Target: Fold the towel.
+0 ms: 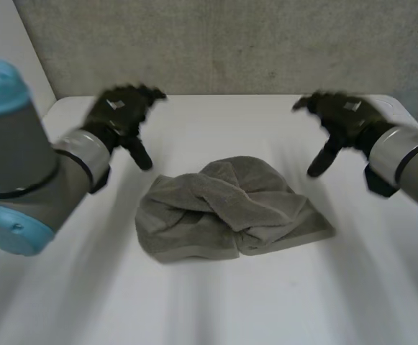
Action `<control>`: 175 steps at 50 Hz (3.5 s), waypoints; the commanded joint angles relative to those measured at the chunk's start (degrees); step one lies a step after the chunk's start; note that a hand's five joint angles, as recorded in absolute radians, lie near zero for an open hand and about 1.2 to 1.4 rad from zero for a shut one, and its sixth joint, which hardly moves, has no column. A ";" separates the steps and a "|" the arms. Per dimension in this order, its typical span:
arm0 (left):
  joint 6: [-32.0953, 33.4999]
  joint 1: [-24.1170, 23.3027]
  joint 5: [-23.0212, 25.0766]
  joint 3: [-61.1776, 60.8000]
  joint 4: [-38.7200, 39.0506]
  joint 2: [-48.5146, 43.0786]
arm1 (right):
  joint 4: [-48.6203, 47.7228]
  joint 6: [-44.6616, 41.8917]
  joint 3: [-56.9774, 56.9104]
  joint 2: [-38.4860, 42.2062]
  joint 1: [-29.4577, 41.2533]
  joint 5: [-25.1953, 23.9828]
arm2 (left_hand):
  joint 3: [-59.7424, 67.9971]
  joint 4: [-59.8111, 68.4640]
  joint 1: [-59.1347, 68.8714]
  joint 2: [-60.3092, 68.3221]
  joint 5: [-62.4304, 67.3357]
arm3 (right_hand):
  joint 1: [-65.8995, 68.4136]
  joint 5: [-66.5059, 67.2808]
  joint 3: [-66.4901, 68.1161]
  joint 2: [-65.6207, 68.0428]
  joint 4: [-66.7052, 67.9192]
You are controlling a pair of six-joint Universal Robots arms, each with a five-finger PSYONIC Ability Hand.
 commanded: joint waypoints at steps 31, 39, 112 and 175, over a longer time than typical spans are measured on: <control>17.83 -5.12 -16.75 17.98 34.41 -8.47 | -53.02 8.91 -0.87 -1.78 6.53 1.47 | 66.88 66.93 66.89 66.88 66.98 | 66.94 66.54 66.21 66.02 65.23; 11.94 -4.86 -18.95 -1.67 44.27 2.33 | -43.56 8.73 -3.46 -2.59 5.83 -3.52 | 66.88 66.93 66.89 66.88 66.98 | 66.94 66.54 66.21 66.02 65.23; 12.73 0.50 4.25 12.79 -13.76 -19.81 | -10.46 -29.07 17.09 8.57 5.56 -3.36 | 30.73 30.79 30.75 30.74 30.84 | 66.94 66.54 66.21 66.02 65.23; 14.66 0.77 -0.85 0.66 -2.68 24.40 | 0.96 -15.62 -3.48 -23.42 -0.50 -4.33 | 66.88 66.93 66.89 66.88 66.98 | 66.94 66.54 66.21 66.02 65.23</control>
